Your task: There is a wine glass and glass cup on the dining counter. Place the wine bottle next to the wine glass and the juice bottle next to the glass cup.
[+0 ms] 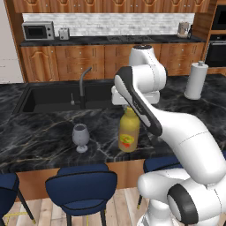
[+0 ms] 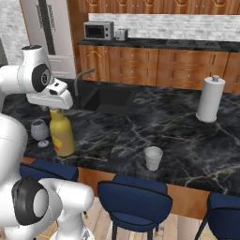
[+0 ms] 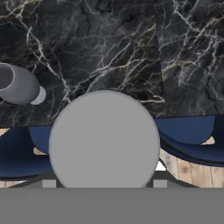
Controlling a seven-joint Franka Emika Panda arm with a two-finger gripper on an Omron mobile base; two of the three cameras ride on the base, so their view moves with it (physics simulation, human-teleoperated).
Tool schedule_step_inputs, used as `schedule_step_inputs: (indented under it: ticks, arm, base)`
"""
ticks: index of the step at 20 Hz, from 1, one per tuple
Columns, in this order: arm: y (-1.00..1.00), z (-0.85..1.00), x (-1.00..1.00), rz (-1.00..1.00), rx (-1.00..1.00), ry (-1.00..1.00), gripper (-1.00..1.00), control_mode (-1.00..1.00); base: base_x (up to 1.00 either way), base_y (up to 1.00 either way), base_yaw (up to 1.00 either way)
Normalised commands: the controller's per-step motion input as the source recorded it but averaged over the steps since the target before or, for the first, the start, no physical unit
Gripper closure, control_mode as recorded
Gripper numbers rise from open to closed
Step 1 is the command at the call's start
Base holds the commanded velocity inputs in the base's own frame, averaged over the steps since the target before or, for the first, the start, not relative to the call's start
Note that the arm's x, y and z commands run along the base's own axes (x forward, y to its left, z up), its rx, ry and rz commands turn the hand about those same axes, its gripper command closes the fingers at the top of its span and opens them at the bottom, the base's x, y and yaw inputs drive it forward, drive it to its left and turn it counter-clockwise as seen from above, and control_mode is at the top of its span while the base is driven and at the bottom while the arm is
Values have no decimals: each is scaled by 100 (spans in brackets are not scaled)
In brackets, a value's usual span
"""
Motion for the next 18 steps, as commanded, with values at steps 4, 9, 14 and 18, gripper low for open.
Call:
schedule_step_inputs:
  ticks: [4, 9, 14, 18]
  arm:
    - [-29, 7, 18, -37, 0, 0, 100, -100]
    - [-33, 2, 23, -33, -3, 0, 100, -100]
    - [-43, 0, 31, -21, -3, 0, 100, -100]
    - [-54, -2, 23, -8, 0, 0, 100, -100]
  base:
    - [0, 0, 0]
    - [0, 0, 0]
    - [0, 0, 0]
    - [0, 0, 0]
